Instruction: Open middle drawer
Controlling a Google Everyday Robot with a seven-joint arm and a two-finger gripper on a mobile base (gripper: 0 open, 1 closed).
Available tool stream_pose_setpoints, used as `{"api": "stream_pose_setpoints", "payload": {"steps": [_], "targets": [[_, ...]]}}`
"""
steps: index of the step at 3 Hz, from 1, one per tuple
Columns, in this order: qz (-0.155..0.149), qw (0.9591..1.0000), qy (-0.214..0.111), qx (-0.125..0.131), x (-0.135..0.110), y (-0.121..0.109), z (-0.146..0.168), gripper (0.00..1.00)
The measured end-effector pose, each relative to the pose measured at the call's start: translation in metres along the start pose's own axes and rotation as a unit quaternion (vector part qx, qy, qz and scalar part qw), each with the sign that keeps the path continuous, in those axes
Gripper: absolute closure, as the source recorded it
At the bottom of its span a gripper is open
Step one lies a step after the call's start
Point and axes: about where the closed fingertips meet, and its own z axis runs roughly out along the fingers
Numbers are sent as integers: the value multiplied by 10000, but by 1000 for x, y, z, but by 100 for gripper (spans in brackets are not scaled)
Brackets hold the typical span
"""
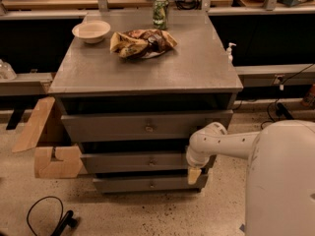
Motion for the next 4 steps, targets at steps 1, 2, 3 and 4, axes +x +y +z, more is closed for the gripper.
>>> {"api": "stream_pose_setpoints", "payload": {"steps": [1, 2, 3, 4], "targets": [[4, 10000, 73, 25, -1, 11, 1, 41], [-51, 9997, 204, 77, -2, 18, -6, 64], [-72, 9994, 321, 112, -1, 25, -16, 95], [-72, 9994, 321, 111, -2, 24, -20, 100]]}}
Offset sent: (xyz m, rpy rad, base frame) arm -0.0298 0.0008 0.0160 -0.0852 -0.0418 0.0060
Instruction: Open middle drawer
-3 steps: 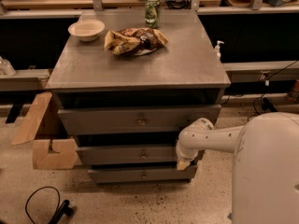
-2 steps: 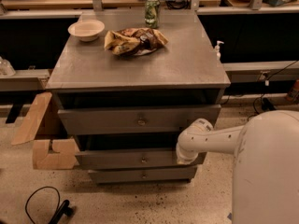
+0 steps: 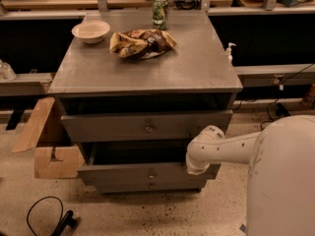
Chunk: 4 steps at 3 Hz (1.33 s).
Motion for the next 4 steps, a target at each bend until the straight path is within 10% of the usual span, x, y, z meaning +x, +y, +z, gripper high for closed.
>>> {"api": "stream_pose_setpoints", "payload": {"steps": [4], "targets": [[141, 9995, 86, -273, 9, 20, -2, 100]]}}
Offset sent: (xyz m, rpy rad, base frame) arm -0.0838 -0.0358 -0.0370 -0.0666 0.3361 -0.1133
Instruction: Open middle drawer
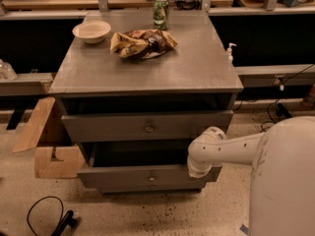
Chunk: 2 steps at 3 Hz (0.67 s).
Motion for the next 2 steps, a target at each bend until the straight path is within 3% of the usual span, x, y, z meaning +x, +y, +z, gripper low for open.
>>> {"api": "stream_pose_setpoints", "payload": {"steps": [2], "targets": [[0, 10000, 0, 0, 0, 0, 0, 100]]}}
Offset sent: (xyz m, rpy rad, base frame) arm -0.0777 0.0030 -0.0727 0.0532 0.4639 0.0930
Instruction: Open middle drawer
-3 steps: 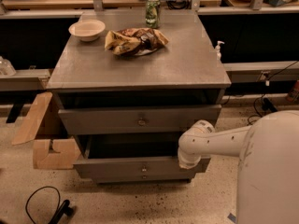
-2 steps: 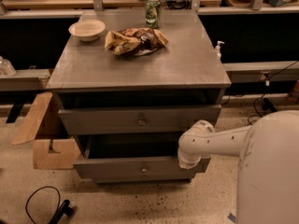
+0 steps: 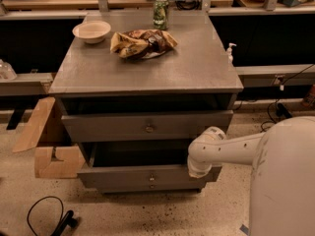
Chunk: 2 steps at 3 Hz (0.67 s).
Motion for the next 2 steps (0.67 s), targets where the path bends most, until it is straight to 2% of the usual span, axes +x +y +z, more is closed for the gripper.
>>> {"api": "stream_pose_setpoints", "payload": {"steps": [1, 2], "targets": [[0, 10000, 0, 0, 0, 0, 0, 83], [0, 10000, 0, 0, 0, 0, 0, 60]]}}
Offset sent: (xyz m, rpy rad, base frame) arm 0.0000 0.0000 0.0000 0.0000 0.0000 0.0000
